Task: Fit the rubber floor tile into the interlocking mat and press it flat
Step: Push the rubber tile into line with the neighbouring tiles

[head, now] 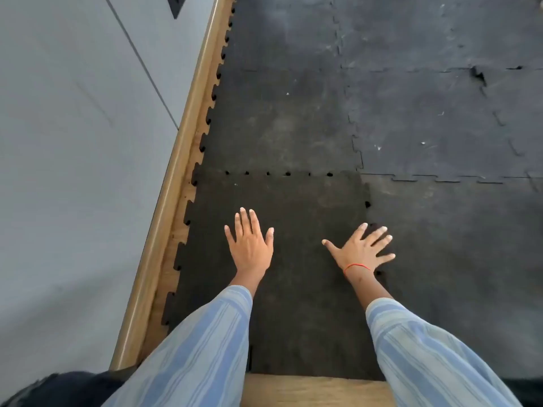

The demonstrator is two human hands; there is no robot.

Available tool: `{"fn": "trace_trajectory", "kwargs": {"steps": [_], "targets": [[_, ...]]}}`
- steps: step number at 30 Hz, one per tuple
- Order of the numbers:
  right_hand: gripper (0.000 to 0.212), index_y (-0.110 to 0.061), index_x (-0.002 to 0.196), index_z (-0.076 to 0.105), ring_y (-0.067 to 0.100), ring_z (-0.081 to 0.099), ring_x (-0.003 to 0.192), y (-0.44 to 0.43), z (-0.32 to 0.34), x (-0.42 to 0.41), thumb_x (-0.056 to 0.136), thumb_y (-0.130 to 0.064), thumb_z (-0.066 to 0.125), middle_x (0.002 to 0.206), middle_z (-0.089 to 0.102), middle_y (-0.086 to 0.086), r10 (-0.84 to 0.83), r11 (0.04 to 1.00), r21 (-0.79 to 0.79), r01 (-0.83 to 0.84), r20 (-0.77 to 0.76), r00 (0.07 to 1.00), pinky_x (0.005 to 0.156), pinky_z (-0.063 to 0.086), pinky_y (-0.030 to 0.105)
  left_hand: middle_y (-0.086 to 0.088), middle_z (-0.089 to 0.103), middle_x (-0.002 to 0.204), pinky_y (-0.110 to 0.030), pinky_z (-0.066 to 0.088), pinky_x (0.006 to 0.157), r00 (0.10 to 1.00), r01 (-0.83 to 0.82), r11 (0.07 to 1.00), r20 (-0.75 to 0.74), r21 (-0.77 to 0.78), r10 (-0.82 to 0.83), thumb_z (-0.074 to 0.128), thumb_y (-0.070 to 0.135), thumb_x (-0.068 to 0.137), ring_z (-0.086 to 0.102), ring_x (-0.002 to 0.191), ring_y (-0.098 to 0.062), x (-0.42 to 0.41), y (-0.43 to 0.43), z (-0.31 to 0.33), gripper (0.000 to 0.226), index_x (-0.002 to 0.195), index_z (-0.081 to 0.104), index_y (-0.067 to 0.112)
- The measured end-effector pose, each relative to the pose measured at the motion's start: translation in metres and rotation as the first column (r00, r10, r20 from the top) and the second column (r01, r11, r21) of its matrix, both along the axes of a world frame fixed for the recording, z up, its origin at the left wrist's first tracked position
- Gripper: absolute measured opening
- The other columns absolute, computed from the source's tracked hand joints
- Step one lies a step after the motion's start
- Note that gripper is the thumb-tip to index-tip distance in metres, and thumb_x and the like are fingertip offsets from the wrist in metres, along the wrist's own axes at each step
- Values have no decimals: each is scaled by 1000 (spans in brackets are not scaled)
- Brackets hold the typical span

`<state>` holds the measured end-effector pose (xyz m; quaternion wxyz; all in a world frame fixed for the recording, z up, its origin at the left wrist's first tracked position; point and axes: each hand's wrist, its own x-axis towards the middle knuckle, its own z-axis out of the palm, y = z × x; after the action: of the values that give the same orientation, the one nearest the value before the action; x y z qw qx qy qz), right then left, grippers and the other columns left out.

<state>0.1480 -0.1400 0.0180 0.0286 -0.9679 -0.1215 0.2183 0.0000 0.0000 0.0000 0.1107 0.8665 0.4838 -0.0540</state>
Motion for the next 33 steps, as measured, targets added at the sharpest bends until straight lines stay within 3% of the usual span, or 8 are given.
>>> {"fn": "trace_trajectory", "kwargs": {"steps": [4, 8, 11, 13, 19, 33], "targets": [[128, -16, 151, -3, 47, 7, 142, -8, -9, 7, 61, -76, 66, 156, -2, 28, -118, 993, -15, 117, -130, 984, 108, 18, 67, -13, 1, 163, -53, 8, 119, 994, -82, 996, -69, -26, 80, 23, 63, 96, 2, 150, -30, -21, 16, -14, 80, 155, 3, 12], [129, -17, 151, -2, 43, 11, 141, -9, -16, 8, 60, -73, 70, 155, 4, 27, -118, 992, 41, 123, -105, 987, 106, 30, 60, -18, -9, 161, -59, 7, 118, 974, -195, 977, -134, -92, 181, 32, 76, 85, -7, 148, -38, -38, 34, -19, 97, 155, -1, 17], [129, -17, 151, 0, 43, 11, 141, -13, -24, 6, 59, -76, 68, 154, 6, 28, -115, 991, 58, 119, -66, 991, 108, 28, 56, -24, -17, 158, -63, 1, 115, 918, -390, 892, -175, -229, 356, 40, 89, 68, -13, 145, -46, -52, 58, -21, 118, 152, -14, 27], [130, -17, 152, 2, 43, 14, 140, -15, -26, 7, 57, -79, 66, 153, 9, 29, -107, 992, 69, 109, -36, 994, 110, 26, 55, -25, -15, 158, -64, 5, 115, 892, -450, 841, -191, -300, 410, 46, 91, 61, -11, 144, -48, -62, 76, -22, 128, 150, -20, 29], [127, -19, 151, 10, 42, 19, 136, -19, -23, 6, 54, -78, 68, 150, 18, 28, -89, 991, 97, 90, -17, 996, 110, 27, 54, -22, -2, 159, -63, 17, 113, 905, -422, 874, -167, -242, 391, 51, 90, 59, 5, 144, -48, -68, 83, -28, 132, 152, -12, 23], [122, -17, 149, 19, 40, 16, 138, -28, -18, -3, 56, -79, 67, 152, 16, 24, -117, 971, 200, 128, -62, 991, 109, 29, 53, -20, 4, 159, -58, 20, 113, 920, -380, 903, -179, -201, 348, 51, 90, 59, 11, 145, -44, -80, 81, -21, 129, 153, -6, 23]]}}
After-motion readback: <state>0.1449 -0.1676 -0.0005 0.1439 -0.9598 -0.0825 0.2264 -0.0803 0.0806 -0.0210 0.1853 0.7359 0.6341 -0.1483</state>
